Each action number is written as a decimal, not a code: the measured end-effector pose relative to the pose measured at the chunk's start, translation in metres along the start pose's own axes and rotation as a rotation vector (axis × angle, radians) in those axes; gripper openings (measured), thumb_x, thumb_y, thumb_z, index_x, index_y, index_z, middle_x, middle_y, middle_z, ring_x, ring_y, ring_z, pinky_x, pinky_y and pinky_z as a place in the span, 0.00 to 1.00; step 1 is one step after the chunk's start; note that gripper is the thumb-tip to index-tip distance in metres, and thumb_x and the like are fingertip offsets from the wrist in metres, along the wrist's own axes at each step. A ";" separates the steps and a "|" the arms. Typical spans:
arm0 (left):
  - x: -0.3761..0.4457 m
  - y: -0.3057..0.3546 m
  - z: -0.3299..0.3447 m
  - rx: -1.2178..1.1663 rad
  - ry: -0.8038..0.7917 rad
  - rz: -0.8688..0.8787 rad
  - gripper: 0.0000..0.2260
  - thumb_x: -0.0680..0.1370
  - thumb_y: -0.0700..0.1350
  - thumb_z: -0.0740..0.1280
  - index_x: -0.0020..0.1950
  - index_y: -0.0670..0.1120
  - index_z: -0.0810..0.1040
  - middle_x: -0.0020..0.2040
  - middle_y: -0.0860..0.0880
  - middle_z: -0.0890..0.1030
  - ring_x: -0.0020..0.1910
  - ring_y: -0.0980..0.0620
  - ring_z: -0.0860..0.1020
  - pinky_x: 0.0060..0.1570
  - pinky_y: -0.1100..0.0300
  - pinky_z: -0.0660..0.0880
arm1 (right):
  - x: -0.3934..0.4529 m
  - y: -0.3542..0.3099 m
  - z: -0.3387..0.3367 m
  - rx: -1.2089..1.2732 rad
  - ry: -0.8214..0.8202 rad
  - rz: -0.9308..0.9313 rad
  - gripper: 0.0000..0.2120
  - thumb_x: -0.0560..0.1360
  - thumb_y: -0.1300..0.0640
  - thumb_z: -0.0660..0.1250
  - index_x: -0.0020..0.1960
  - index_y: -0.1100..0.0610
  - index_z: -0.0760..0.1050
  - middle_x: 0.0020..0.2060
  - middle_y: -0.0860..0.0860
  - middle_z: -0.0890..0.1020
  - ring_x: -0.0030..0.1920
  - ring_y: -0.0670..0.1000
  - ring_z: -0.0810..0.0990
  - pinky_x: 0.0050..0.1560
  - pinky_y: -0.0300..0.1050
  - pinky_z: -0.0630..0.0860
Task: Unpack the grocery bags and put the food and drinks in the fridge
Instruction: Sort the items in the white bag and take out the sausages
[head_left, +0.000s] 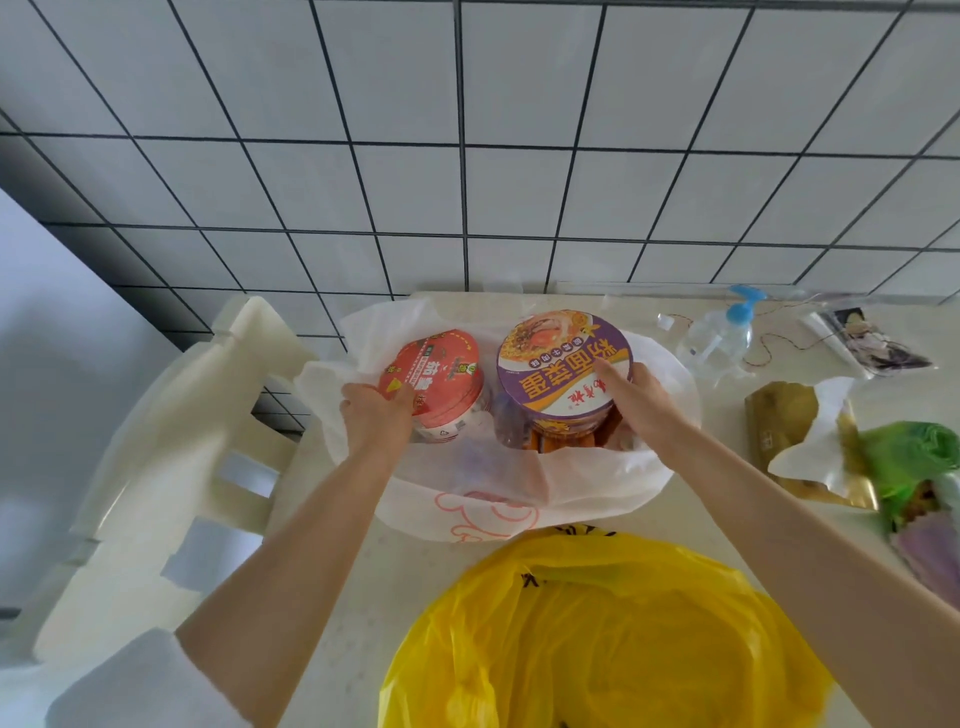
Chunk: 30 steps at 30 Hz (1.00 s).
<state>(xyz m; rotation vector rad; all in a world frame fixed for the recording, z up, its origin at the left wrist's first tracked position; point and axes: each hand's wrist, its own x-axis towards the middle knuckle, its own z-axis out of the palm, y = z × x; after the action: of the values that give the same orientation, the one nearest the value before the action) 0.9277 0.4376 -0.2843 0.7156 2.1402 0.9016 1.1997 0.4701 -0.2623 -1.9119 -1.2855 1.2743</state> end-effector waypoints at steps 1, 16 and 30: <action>0.001 0.000 0.003 -0.094 -0.041 -0.085 0.26 0.75 0.47 0.71 0.66 0.37 0.65 0.62 0.39 0.75 0.58 0.39 0.77 0.53 0.53 0.74 | 0.001 0.001 0.003 -0.001 -0.009 -0.021 0.22 0.77 0.39 0.60 0.64 0.52 0.70 0.54 0.49 0.82 0.50 0.49 0.81 0.40 0.37 0.74; -0.016 0.001 0.034 -0.461 -0.160 -0.198 0.32 0.71 0.50 0.75 0.67 0.54 0.60 0.59 0.46 0.75 0.54 0.44 0.79 0.34 0.57 0.78 | -0.016 0.009 0.003 0.293 -0.042 -0.011 0.20 0.74 0.47 0.70 0.60 0.37 0.65 0.51 0.44 0.80 0.51 0.48 0.81 0.41 0.52 0.83; -0.049 0.012 0.020 -0.869 -0.207 -0.316 0.31 0.71 0.42 0.76 0.67 0.48 0.62 0.60 0.42 0.75 0.52 0.45 0.79 0.50 0.43 0.79 | -0.051 -0.009 -0.007 0.691 -0.091 0.325 0.09 0.72 0.52 0.70 0.48 0.55 0.75 0.45 0.58 0.80 0.44 0.56 0.79 0.47 0.51 0.77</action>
<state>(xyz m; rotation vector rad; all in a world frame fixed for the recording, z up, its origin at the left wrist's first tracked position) 0.9748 0.4184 -0.2666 0.0211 1.4055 1.3536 1.1958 0.4289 -0.2309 -1.5896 -0.4605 1.7015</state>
